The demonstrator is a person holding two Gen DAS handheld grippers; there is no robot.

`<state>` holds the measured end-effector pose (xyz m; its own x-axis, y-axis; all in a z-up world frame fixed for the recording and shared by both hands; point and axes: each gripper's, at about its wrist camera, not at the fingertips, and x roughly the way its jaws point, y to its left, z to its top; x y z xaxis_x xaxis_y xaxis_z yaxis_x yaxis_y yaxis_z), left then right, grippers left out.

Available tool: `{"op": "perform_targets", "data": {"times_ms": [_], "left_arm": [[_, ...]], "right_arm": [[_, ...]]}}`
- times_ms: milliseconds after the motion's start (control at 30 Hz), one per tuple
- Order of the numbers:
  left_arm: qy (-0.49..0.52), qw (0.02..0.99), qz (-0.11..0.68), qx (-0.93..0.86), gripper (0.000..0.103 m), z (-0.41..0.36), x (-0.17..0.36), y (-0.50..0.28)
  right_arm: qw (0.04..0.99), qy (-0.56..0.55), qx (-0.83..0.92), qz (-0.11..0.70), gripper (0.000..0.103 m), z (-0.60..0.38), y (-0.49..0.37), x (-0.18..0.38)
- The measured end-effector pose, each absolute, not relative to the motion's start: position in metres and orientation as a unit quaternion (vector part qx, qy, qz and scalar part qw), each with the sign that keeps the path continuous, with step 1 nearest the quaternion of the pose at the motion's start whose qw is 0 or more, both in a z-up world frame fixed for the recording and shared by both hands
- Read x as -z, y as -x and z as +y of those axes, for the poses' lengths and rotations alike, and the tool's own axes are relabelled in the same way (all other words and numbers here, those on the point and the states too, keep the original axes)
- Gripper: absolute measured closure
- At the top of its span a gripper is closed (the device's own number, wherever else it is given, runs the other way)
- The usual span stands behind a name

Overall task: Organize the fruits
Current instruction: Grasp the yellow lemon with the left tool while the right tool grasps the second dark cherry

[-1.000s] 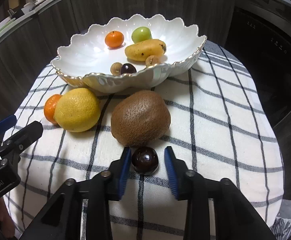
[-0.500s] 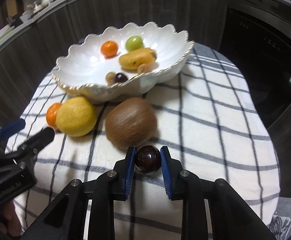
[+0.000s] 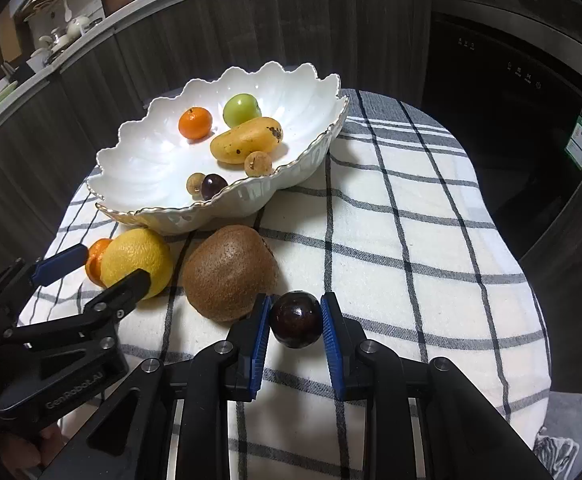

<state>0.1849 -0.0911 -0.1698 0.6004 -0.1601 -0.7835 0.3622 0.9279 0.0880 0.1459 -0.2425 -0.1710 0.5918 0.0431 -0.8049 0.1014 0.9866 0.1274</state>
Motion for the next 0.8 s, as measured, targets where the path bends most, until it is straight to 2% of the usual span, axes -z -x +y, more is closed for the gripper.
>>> {"op": "perform_targets", "data": {"times_ms": [133, 800], "left_arm": [[-0.14, 0.88, 0.424, 0.163, 0.046, -0.099, 0.173, -0.19], [-0.152, 0.878, 0.422, 0.165, 0.044, -0.105, 0.185, -0.202]], "right_arm": [[0.888, -0.08, 0.017, 0.452, 0.076, -0.242, -0.147, 0.172], [0.884, -0.076, 0.023, 0.46, 0.076, -0.241, -0.154, 0.177]]}}
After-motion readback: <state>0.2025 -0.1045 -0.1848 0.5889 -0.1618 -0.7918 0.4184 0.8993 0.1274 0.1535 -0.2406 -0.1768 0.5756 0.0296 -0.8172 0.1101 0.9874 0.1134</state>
